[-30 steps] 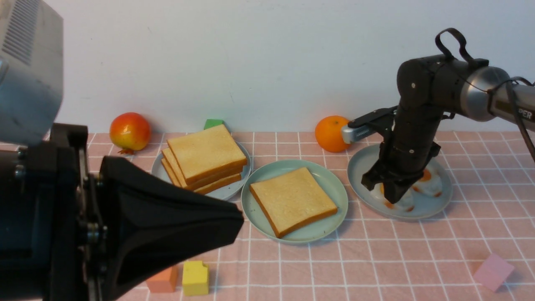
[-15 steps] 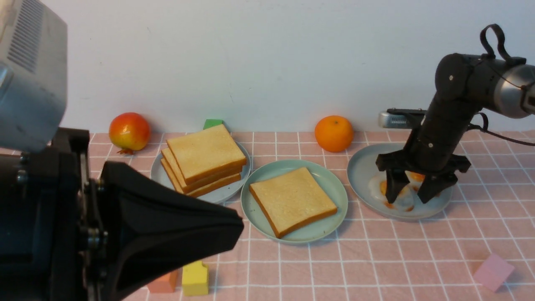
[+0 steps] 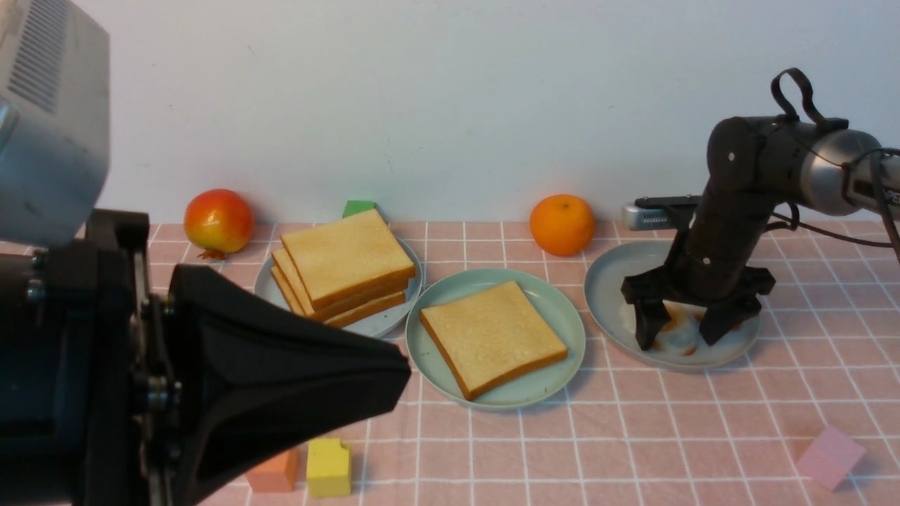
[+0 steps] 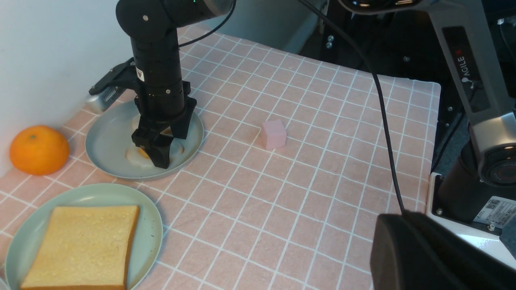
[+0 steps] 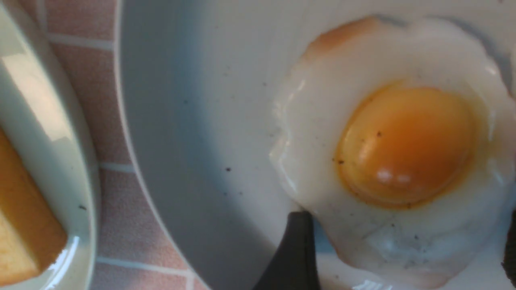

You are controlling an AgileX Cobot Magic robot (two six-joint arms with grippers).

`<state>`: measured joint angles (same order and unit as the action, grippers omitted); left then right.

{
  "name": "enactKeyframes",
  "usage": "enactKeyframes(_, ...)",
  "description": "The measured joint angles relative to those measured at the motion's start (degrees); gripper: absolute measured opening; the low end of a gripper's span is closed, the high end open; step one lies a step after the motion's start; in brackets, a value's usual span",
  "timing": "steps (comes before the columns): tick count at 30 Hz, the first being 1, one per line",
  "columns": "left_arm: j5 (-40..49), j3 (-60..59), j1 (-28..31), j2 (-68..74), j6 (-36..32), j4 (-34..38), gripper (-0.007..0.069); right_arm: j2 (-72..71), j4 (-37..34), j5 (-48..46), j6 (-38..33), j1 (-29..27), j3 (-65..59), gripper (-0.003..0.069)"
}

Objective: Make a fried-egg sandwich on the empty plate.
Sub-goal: Use the right arm to grab a fried egg

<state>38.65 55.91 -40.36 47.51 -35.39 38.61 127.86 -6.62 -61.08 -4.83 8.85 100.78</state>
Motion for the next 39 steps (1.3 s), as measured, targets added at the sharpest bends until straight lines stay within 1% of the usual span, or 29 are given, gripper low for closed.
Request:
enactKeyframes(7, -0.15, 0.00, 0.00, 0.00, 0.00, 0.00, 0.0037, 0.40, 1.26, 0.76, 0.19, 0.64, 0.10, 0.0642)
enactKeyframes(11, -0.15, 0.00, 0.00, 0.00, 0.00, 0.00, 0.0037, 0.60, 1.26, 0.57, 0.19, 0.64, 0.36, 0.0619)
enactKeyframes(13, -0.15, 0.00, 0.00, 0.00, 0.00, 0.00, 0.0037, 0.66, 1.26, 0.45, 0.19, 0.64, 0.43, 0.0580)
enactKeyframes(16, -0.15, 0.00, 0.00, 0.00, 0.00, 0.00, 0.0037, 0.66, 1.26, 0.45, 0.19, 0.64, 0.46, 0.0556)
enactKeyframes(27, -0.10, 0.00, 0.00, 0.00, 0.00, 0.04, 0.0037, 0.47, 1.49, 0.30, 0.14, 0.64, 0.46, 0.0543)
enactKeyframes(29, -0.10, 0.00, 0.00, 0.00, 0.00, 0.04, 0.0037, -0.16, 1.44, 0.04, 0.20, 0.64, 0.28, 0.0529)
enactKeyframes(30, -0.05, 0.00, 0.00, 0.00, 0.00, 0.04, 0.0037, -0.59, 1.16, -0.23, 0.20, 0.64, 0.17, 0.0511)
enactKeyframes(31, -0.05, 0.00, 0.00, 0.00, 0.00, 0.04, 0.0037, -1.10, 0.83, -0.45, 0.20, 0.64, 0.10, 0.0453)
enactKeyframes(32, -0.05, 0.00, 0.00, 0.00, 0.00, 0.04, 0.0038, -1.57, 0.78, -0.60, 0.20, 0.64, 0.01, 0.0377)
enactKeyframes(35, -0.05, 0.00, 0.00, 0.00, 0.00, 0.04, 0.0041, -3.14, 0.78, -0.67, 0.20, 0.64, 0.01, 0.0073)
enactKeyframes(36, 0.00, 0.00, 0.00, 0.00, 0.00, 0.04, 0.0041, -3.39, 0.78, -0.67, 0.20, 0.64, 0.01, 0.0027)
enactKeyframes(37, 0.00, 0.00, 0.00, 0.00, 0.00, 0.04, 0.0041, -3.45, 0.78, -0.74, 0.20, 0.64, 0.01, 0.0013)
enactKeyframes(39, 0.06, 0.00, 0.00, 0.00, 0.00, 0.04, 0.0041, -3.45, 0.78, -0.79, 0.20, 0.64, 0.01, 0.0009)
